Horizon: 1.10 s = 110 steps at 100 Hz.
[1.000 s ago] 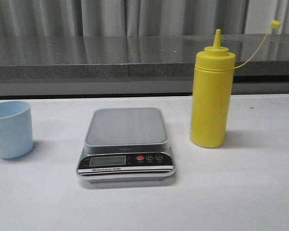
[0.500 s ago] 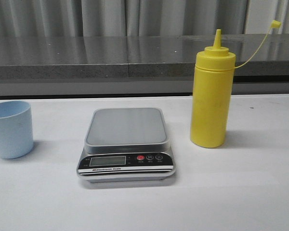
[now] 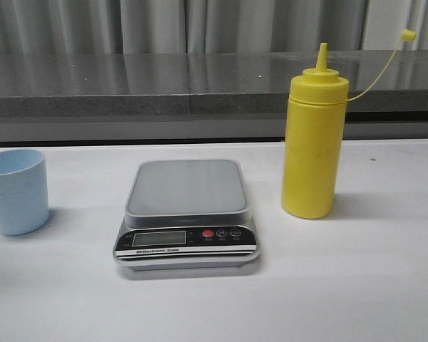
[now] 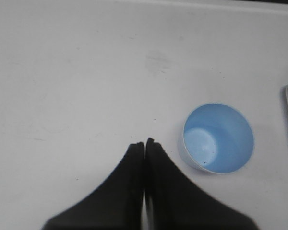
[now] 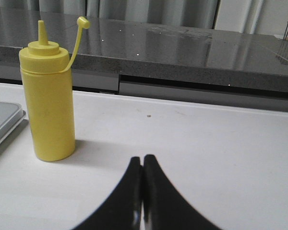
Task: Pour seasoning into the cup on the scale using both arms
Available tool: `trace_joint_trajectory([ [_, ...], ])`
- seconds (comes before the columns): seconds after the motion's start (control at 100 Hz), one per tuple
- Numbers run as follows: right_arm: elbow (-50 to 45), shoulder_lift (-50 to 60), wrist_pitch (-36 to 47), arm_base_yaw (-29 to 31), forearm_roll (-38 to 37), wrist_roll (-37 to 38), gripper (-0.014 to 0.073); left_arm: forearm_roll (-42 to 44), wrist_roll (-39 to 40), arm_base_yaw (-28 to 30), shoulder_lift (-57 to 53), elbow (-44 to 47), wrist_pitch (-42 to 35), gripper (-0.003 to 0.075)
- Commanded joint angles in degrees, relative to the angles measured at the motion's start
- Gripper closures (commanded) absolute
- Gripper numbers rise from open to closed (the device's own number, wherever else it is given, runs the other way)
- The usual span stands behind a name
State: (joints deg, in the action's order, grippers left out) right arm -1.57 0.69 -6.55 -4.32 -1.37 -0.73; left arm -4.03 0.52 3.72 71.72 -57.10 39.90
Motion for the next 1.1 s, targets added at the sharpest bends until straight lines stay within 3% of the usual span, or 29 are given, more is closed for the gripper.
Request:
trace_joint_trajectory([
  [0.0,1.3,1.0,4.3,0.3,-0.6,-0.2,0.0661,-0.9,-0.1,0.1,0.8,-2.4,-2.6,0.0739],
  [0.14,1.3,1.0,4.3,0.3,-0.6,-0.2,0.0661,-2.7,-3.7,-1.5,2.6,-2.4,-2.9,0.0696],
  [0.38,1.3,1.0,4.3,0.3,-0.6,-0.2,0.0661,-3.5,-4.2,-3.8,2.7,-2.4,-5.4,0.0274],
  [0.45,1.3,1.0,4.3,0.3,-0.6,-0.2,0.0661,-3.6,-4.2,-3.8,2.7,-2.4,-6.0,0.0200],
  [0.71,1.3,1.0,4.3,0.3,-0.6,-0.2,0.0661,-3.9,-4.1,-3.8,3.4,-2.4,-10.0,0.0187],
  [1.09,1.3,1.0,4.3,0.3,-0.6,-0.2,0.0661,-7.7,-4.1,-3.8,13.5,-2.4,-11.4,0.0187],
])
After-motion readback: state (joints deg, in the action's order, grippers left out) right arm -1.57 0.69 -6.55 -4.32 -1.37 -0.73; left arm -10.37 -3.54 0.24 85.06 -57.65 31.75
